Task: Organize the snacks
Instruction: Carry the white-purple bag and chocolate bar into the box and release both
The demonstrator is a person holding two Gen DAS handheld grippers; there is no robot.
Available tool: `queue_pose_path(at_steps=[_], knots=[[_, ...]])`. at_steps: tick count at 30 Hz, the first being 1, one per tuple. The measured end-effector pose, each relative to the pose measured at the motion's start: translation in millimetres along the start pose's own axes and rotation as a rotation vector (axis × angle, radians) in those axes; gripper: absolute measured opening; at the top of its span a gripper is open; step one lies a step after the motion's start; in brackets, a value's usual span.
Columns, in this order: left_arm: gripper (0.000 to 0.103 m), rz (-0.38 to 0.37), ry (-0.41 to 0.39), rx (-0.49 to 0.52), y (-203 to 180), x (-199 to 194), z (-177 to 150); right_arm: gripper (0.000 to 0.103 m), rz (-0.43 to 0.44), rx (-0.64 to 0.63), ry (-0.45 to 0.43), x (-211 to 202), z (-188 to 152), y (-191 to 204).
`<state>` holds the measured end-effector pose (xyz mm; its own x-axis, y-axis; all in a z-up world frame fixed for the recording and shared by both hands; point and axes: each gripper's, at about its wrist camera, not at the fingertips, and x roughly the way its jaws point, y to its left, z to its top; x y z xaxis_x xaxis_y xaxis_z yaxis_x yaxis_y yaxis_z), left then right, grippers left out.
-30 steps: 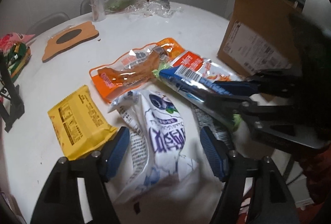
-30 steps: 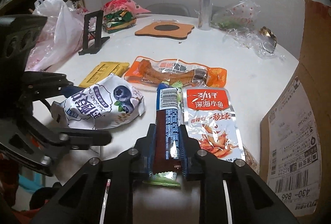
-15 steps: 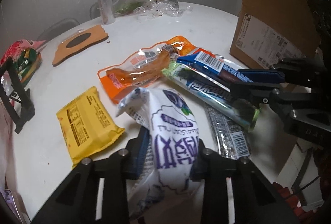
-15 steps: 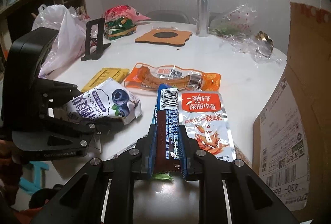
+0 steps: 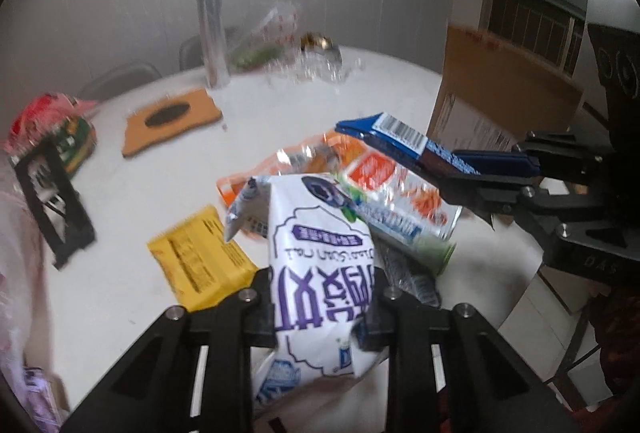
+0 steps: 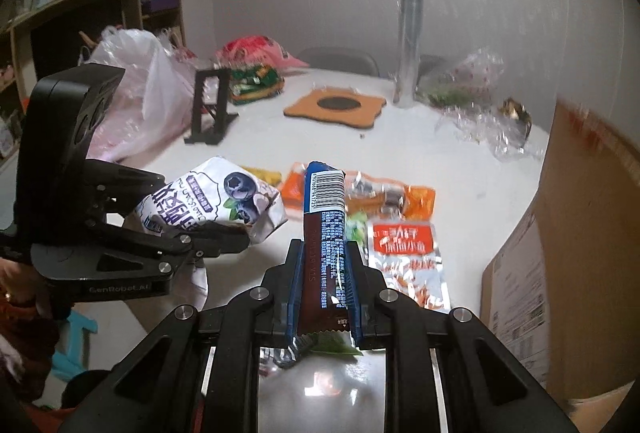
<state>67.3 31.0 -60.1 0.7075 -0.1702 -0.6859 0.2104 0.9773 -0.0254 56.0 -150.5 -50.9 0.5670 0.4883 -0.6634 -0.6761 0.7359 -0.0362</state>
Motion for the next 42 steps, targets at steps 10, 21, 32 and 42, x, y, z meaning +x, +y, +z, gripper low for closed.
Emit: queue_pose_path(at_steps=[10, 21, 32, 42], knots=[[0.023, 0.005, -0.171, 0.094, -22.1, -75.8, 65.4, 0.015, 0.012, -0.017, -0.133, -76.4, 41.0, -0.5], [0.023, -0.159, -0.253, 0.242, -102.5, -84.6, 153.9, 0.015, -0.126, 0.094, -0.21, -155.5, 43.3, -63.5], [0.023, -0.365, -0.114, 0.356, -195.3, -17.5, 201.5, 0.015, -0.277, 0.243, -0.138, -182.1, -4.1, -136.1], [0.023, -0.359, 0.087, 0.396, -223.5, 61.7, 203.9, 0.015, -0.341, 0.318, -0.037, -162.5, -31.9, -179.0]])
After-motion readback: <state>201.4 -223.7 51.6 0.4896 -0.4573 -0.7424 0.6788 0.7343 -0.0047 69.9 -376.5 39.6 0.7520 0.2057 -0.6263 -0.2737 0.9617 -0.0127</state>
